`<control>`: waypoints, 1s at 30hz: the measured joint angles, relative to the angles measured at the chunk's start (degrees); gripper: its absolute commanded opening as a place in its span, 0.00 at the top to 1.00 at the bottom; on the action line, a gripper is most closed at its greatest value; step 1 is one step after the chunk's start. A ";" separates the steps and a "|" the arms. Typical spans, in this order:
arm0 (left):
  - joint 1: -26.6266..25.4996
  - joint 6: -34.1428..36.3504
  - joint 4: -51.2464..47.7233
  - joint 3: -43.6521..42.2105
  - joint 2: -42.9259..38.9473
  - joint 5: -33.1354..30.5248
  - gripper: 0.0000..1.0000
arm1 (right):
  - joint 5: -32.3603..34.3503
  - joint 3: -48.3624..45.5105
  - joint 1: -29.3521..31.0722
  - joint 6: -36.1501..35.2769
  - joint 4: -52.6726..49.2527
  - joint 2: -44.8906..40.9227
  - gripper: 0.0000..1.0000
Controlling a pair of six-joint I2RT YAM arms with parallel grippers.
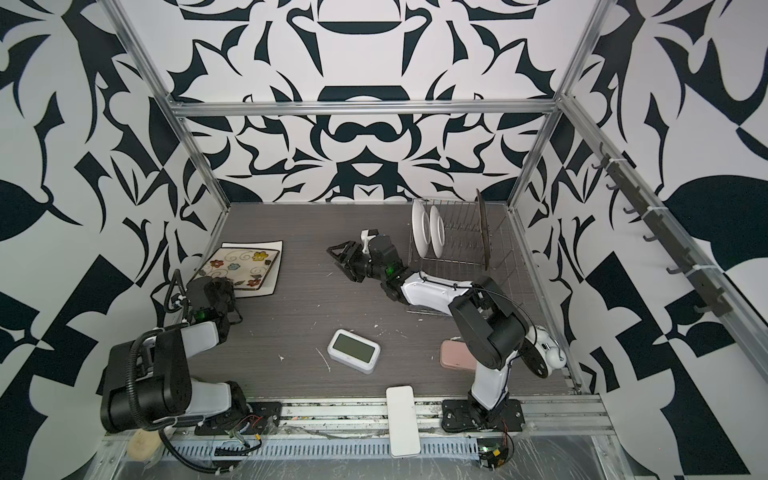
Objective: Unload the plates from the dish rack
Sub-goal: 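Lower the flowered plate onto the white plate with the left gripper while the right withdraws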
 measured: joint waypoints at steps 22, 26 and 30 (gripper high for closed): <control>0.00 -1.11 -2.10 0.02 -0.02 0.02 0.89 | 0.00 -0.02 0.00 0.00 -0.76 0.00 0.38; 0.00 -1.44 -2.23 0.17 -0.15 0.02 0.76 | 0.00 -0.15 0.00 0.00 -0.76 -0.02 0.38; 0.07 -2.12 -3.08 0.90 -1.33 0.00 0.66 | 0.00 -0.46 0.00 0.00 -0.76 -0.07 0.38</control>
